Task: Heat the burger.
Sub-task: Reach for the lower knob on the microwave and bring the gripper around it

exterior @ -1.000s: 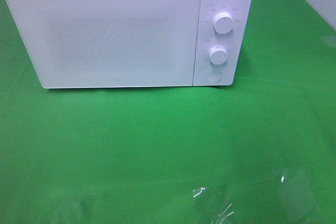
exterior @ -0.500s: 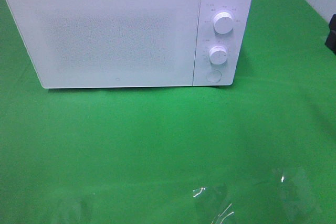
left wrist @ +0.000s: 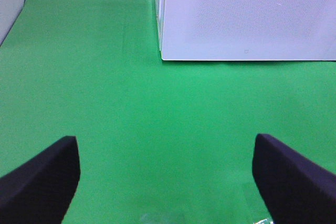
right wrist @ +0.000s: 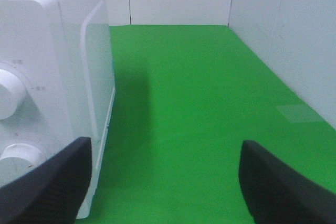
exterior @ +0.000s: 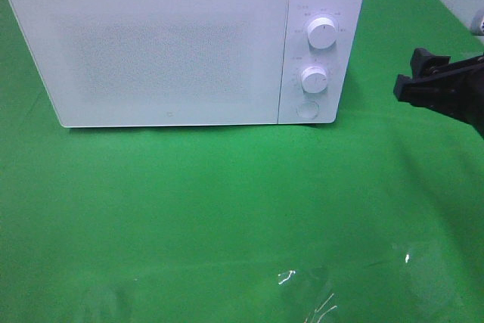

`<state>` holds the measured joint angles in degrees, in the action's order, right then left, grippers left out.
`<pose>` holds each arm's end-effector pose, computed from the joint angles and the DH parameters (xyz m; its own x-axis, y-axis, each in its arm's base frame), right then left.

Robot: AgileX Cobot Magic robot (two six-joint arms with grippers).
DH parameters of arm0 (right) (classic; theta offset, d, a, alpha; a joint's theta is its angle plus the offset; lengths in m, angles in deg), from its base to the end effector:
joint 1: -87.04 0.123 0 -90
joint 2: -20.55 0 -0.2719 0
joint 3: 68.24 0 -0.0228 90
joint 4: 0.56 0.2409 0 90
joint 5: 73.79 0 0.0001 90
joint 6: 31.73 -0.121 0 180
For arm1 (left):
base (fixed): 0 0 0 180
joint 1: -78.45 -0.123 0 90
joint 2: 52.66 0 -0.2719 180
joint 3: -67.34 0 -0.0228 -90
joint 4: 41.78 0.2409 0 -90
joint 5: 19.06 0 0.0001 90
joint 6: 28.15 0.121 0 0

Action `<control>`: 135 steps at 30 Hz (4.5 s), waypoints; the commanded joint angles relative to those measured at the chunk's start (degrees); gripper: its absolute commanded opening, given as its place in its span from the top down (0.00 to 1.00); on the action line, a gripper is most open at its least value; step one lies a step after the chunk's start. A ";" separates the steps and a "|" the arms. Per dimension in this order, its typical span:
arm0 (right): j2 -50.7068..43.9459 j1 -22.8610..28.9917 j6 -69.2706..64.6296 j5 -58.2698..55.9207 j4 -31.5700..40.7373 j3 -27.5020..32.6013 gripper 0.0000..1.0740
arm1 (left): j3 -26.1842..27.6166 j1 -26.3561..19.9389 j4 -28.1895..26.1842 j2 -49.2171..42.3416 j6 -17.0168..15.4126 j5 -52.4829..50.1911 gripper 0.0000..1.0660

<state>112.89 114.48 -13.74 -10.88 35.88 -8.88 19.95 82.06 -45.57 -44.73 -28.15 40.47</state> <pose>0.2494 0.0574 0.1858 -0.0634 -0.0230 -0.9977 0.0776 0.9966 -0.0279 0.0250 -0.0085 0.2656 -0.4222 -0.0070 -0.9065 0.1004 0.9935 -0.0544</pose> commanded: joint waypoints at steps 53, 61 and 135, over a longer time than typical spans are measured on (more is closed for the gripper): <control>32.95 13.69 4.13 5.73 11.63 -28.82 0.29 | -0.29 0.06 0.11 -1.20 -0.29 -0.34 0.23; 35.47 11.00 2.46 4.07 8.82 -31.23 0.29 | -0.29 0.06 0.11 -1.20 -0.29 -0.34 0.23; 36.61 9.85 -54.89 11.63 -3.55 -31.34 0.97 | -0.29 0.06 0.11 -1.20 -0.29 -0.34 0.23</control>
<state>150.07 124.51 -65.65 -5.21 40.29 -38.27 19.95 82.06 -45.57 -44.73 -28.15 40.47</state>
